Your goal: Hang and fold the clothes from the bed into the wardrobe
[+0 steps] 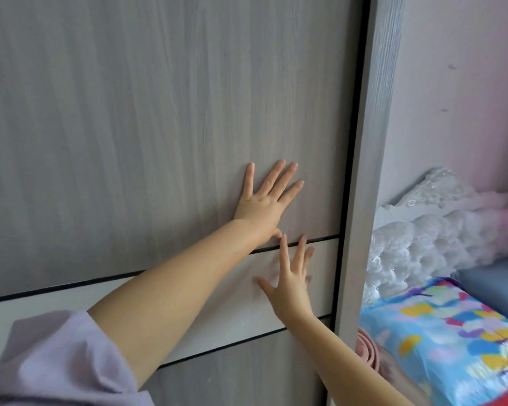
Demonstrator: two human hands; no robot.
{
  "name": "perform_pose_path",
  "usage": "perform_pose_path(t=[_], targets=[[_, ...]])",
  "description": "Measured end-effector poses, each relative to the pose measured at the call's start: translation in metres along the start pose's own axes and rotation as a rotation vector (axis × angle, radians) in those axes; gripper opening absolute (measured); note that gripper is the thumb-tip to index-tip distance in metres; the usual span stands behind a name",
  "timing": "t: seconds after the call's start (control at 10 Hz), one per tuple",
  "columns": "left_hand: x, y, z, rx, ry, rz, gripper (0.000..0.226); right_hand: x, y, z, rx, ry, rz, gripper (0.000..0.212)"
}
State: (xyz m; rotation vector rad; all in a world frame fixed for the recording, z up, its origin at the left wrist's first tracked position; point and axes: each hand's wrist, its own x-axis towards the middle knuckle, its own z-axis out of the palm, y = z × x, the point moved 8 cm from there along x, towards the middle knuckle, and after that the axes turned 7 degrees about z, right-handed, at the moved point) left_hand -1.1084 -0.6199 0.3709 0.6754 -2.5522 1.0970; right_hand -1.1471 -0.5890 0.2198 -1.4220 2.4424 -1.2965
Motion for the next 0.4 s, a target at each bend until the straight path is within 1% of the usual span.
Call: perform_pose_path(t=[0.2,0.3,0.4], targets=[[-0.003,0.000,0.000,0.031,0.004,0.007,0.114,-0.002,0.002,0.000,-0.003,0.005,-0.016,0.098],[-0.003,-0.001,-0.009,-0.008,-0.002,0.023,0.107,-0.003,-0.001,-0.009,0.000,0.018,-0.047,0.095],[-0.021,0.016,-0.005,-0.161,0.001,0.056,0.083,-0.010,0.004,-0.018,-0.052,-0.078,-0.078,0.091]])
